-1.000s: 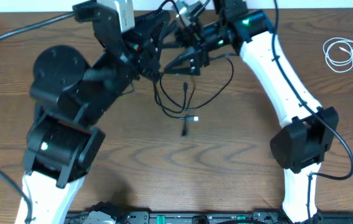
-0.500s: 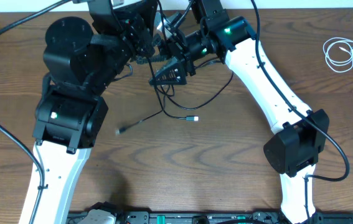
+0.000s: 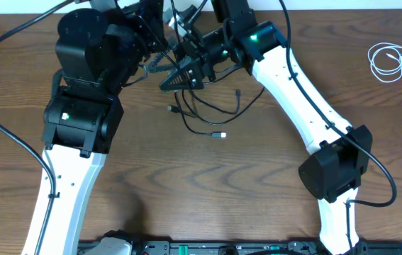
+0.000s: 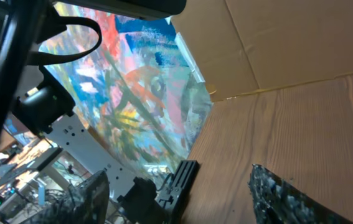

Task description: Untangle cables

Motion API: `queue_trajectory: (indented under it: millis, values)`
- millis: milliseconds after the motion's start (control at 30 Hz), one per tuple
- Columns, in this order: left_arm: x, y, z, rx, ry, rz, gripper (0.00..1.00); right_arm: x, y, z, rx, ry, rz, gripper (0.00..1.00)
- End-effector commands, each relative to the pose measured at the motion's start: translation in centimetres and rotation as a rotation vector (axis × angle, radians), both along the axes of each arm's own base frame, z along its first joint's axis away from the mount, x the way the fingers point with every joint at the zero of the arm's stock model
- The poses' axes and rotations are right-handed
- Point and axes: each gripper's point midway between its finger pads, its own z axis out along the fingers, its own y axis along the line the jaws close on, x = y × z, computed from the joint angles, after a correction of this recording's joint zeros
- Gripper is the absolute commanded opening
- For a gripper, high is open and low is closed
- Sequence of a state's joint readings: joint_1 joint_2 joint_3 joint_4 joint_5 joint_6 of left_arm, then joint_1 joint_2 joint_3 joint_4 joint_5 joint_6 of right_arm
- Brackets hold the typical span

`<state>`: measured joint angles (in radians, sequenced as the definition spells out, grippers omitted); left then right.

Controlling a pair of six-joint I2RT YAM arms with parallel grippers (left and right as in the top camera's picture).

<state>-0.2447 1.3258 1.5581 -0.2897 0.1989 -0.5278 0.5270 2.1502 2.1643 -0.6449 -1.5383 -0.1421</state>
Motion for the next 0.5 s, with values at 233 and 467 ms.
queue_trajectory:
  millis: [233,467]
  values:
    - [-0.9,-0.9,0.5,-0.023,0.001,-0.071,0.07,3.1,-3.6,0.8,-0.010,0.044,-0.085,0.66]
    - [-1.0,-0.8,0.5,-0.023,0.001,-0.068,0.08,3.7,-4.2,0.9,-0.003,0.040,-0.097,0.77]
